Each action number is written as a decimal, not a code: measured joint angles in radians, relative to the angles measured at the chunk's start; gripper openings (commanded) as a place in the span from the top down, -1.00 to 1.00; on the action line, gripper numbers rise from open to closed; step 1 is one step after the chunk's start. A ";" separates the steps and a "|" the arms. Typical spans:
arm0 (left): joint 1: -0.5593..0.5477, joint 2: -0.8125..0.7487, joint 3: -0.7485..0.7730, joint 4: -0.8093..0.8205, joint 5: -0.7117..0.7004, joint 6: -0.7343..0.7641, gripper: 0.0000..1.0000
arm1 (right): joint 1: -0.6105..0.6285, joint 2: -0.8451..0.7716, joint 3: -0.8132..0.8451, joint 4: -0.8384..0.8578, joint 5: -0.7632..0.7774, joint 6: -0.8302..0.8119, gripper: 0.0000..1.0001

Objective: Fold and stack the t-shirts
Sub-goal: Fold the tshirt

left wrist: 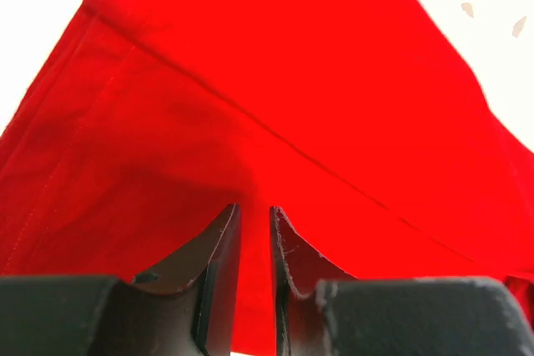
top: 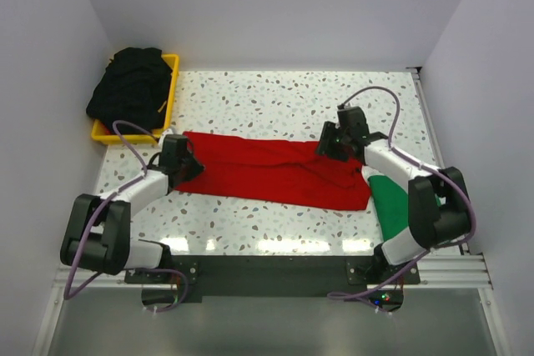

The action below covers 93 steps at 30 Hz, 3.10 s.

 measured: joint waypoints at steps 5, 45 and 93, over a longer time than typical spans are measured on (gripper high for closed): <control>-0.001 0.016 -0.043 0.032 -0.018 -0.010 0.51 | 0.034 0.073 0.019 0.023 0.022 -0.006 -0.07; -0.011 -0.278 -0.047 -0.156 -0.106 0.037 0.51 | 0.154 0.099 0.006 0.090 0.220 0.034 0.09; -0.011 -0.256 -0.020 -0.162 -0.050 0.076 0.52 | 0.352 -0.031 -0.164 0.117 0.174 0.158 0.50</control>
